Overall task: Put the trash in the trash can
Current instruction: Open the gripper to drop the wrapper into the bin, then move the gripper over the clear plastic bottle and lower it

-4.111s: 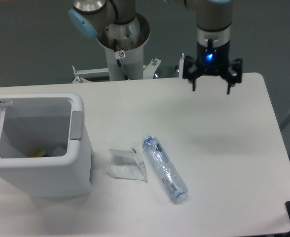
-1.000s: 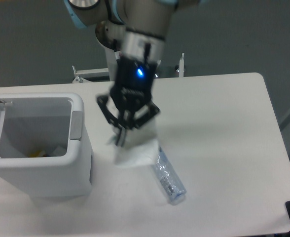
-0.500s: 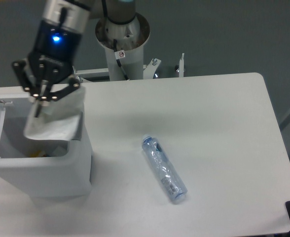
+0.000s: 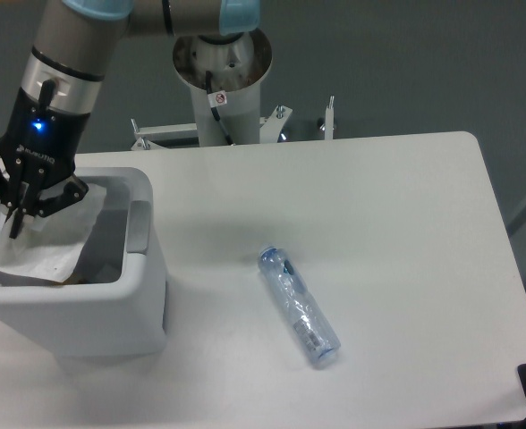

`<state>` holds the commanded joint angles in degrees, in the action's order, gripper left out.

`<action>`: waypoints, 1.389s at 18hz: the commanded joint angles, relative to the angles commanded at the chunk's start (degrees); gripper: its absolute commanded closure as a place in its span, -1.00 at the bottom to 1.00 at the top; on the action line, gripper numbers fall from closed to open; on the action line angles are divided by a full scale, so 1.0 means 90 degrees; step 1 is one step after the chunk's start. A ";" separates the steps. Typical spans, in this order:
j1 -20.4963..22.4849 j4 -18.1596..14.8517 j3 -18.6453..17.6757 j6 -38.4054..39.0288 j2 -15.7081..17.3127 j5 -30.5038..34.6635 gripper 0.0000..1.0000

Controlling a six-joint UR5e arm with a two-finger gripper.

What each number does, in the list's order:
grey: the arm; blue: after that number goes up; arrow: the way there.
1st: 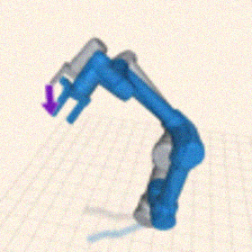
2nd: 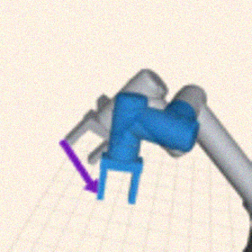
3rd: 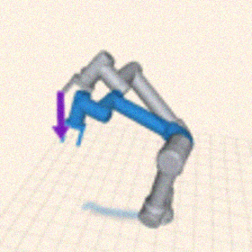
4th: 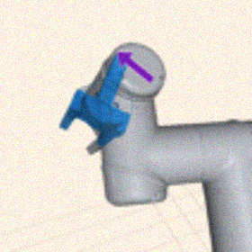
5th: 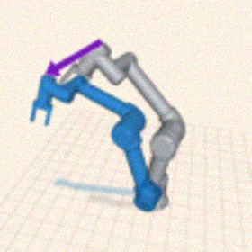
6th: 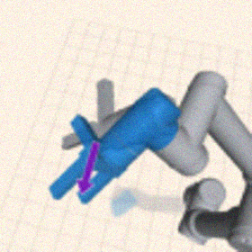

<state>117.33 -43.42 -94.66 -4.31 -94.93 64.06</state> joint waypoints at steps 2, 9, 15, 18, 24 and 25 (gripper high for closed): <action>0.0010 0.0000 0.0000 0.0029 0.0088 0.0060 -1.00; 0.1316 -0.0010 0.0010 0.0868 0.0343 0.0089 -1.00; 0.2694 -0.0058 0.0175 0.0899 -0.0252 0.0196 -1.00; 0.2822 -0.0058 0.0351 0.0879 -0.1061 0.0908 -1.00; 0.2803 -0.0342 0.0702 0.0344 -0.2244 0.1358 -1.00; 0.2803 -0.0361 0.0810 0.0313 -0.2429 0.1417 -1.00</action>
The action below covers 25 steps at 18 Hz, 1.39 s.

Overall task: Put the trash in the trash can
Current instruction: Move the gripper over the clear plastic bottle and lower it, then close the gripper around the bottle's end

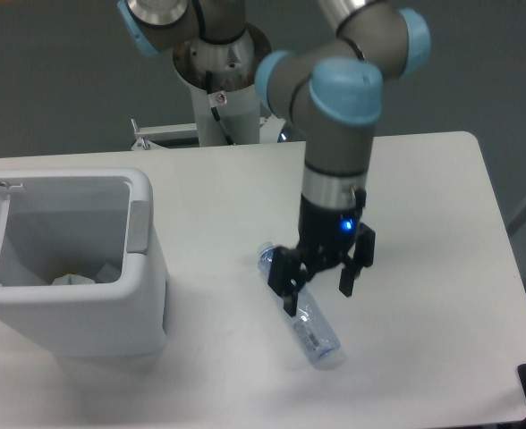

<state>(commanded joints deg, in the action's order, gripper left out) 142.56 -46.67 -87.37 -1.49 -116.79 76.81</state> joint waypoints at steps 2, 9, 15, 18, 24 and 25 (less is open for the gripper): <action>0.0000 0.0010 0.0020 -0.0039 -0.0196 0.0224 -1.00; -0.0127 0.0137 0.0089 -0.0107 -0.0900 0.0616 -1.00; -0.0303 0.0137 -0.0077 -0.0655 -0.1008 0.0811 -1.00; -0.0293 0.0137 -0.0087 -0.0664 -0.1027 0.0918 -1.00; -0.0312 0.0185 -0.0087 -0.0586 -0.1184 0.1114 -1.00; -0.0312 0.0185 -0.0087 -0.0586 -0.1184 0.1114 -1.00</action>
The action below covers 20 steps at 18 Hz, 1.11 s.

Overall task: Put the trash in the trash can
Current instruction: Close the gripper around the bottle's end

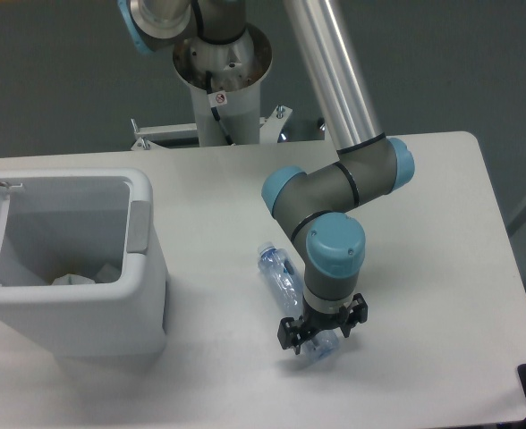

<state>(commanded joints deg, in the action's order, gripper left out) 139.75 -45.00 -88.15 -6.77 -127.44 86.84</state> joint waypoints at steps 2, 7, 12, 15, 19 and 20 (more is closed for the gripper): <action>0.0000 -0.0010 -0.0010 0.0019 0.0000 0.0000 -1.00; 0.0000 0.0000 -0.0029 0.0010 0.0010 0.0010 -0.54; 0.0000 0.0020 -0.0088 -0.0039 0.0020 0.0000 -0.43; 0.0000 0.0020 -0.0088 -0.0058 0.0049 0.0000 -0.40; 0.0000 0.0020 -0.0098 -0.0068 0.0097 0.0000 -0.38; 0.0010 0.0010 -0.0098 -0.0068 0.0117 0.0000 -0.34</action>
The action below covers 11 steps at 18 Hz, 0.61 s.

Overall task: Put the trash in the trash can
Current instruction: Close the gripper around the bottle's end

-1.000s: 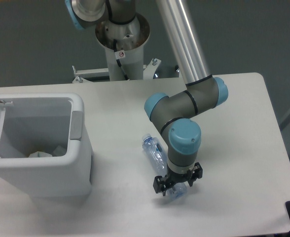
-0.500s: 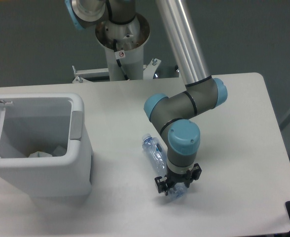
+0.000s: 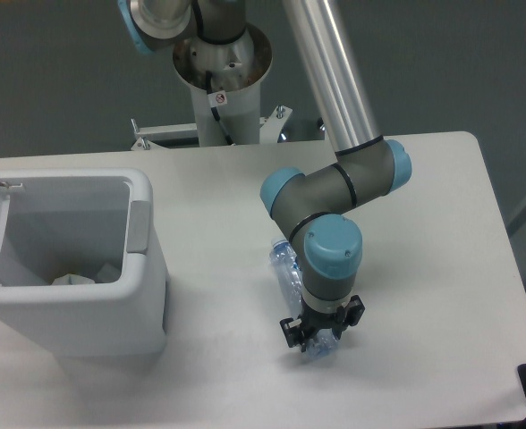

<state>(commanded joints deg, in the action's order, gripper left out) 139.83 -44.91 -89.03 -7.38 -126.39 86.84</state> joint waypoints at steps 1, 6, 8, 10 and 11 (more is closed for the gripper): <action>0.0000 0.0000 0.0000 0.0000 0.0010 0.0000 -0.28; -0.0010 0.0010 0.0000 0.0020 0.0000 0.0000 -0.04; 0.0000 0.0000 0.0000 0.0000 0.0020 0.0000 -0.01; 0.0000 0.0010 0.0000 0.0000 0.0068 0.0000 -0.01; 0.0000 0.0000 0.0010 -0.0010 0.0107 -0.0010 -0.02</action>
<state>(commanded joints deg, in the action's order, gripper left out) 139.83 -44.91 -88.95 -7.47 -125.42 86.75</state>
